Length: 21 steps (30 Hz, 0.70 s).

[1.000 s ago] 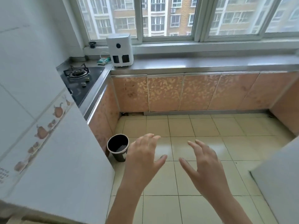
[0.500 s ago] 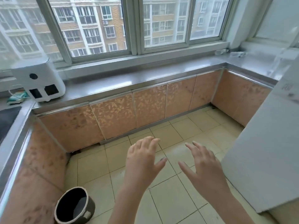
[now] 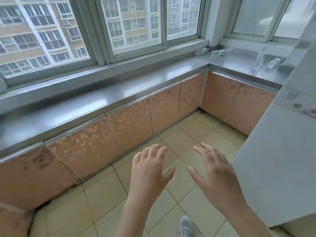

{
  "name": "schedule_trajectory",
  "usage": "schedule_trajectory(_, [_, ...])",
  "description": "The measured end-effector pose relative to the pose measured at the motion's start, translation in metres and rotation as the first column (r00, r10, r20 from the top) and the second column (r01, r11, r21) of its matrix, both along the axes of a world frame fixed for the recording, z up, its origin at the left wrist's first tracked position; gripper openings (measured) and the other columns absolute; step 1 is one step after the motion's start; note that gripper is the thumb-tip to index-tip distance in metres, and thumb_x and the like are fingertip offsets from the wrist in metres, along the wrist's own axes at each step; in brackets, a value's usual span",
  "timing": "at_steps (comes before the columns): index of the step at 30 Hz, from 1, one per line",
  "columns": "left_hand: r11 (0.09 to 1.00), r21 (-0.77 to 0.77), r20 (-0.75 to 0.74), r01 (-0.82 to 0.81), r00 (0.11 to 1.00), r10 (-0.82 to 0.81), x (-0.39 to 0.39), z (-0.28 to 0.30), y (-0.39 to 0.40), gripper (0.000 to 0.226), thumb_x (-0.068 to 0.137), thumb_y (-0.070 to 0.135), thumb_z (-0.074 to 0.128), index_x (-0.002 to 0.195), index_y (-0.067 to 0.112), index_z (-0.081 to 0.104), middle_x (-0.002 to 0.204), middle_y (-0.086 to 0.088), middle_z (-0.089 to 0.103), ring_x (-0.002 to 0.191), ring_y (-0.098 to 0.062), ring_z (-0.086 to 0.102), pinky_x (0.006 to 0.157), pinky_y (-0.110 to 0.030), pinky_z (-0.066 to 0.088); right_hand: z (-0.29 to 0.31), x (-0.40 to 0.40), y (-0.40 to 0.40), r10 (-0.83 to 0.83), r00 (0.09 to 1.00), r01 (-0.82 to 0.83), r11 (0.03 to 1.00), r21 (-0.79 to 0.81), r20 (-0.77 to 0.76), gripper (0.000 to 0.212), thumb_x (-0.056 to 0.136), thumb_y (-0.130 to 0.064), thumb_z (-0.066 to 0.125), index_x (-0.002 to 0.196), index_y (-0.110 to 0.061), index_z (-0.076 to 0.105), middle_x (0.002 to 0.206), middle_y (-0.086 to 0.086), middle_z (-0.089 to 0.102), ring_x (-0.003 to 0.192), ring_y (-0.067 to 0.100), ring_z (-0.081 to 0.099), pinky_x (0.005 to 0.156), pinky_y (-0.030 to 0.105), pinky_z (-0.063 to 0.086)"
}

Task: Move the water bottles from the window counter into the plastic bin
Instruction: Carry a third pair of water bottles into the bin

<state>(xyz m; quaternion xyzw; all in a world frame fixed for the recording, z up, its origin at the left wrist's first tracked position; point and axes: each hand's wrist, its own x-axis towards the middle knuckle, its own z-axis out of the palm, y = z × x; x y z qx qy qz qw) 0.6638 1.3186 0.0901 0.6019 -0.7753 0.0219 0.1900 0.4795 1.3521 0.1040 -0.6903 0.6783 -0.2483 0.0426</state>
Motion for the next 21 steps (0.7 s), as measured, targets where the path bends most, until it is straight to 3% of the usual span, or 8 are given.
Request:
schedule_trajectory(6, [1.0,-0.027,0.033,0.001,0.999,0.0,-0.032,0.001,-0.131,0.065,0.06,0.053,0.082,0.117,0.025,0.068,0.118,0.003,0.069,0.106,-0.023,0.068,0.088,-0.045,0.055,-0.011,-0.034,-0.132,-0.006,1.0,0.005,0.999,0.035,0.028,0.064,0.081,-0.062,0.035,0.133,-0.029,0.05,0.141,-0.001,0.047,0.125,0.019,0.045,0.098,0.038,0.039])
schedule_trajectory(12, [0.992,-0.126,-0.015,0.02,1.0,-0.022,-0.071,0.023,-0.25,0.058,0.082,0.061,0.043,0.124,0.026,0.064,0.124,0.004,0.067,0.112,-0.022,0.065,0.091,-0.046,0.053,0.013,-0.071,-0.254,-0.055,0.998,0.056,0.998,-0.027,0.037,0.064,0.081,-0.062,0.035,0.133,-0.028,0.049,0.144,-0.001,0.044,0.131,0.02,0.04,0.099,0.043,0.04])
schedule_trajectory(21, [0.978,-0.181,-0.043,0.106,0.992,-0.115,-0.134,0.028,-0.412,0.064,0.084,0.061,0.042,0.135,0.024,0.054,0.136,0.002,0.06,0.123,-0.018,0.048,0.097,-0.045,0.048,0.009,-0.125,-0.386,-0.16,0.987,0.161,0.987,-0.021,0.033,0.067,0.082,-0.063,0.03,0.139,-0.029,0.042,0.151,-0.002,0.035,0.139,0.017,0.028,0.107,0.043,0.032])
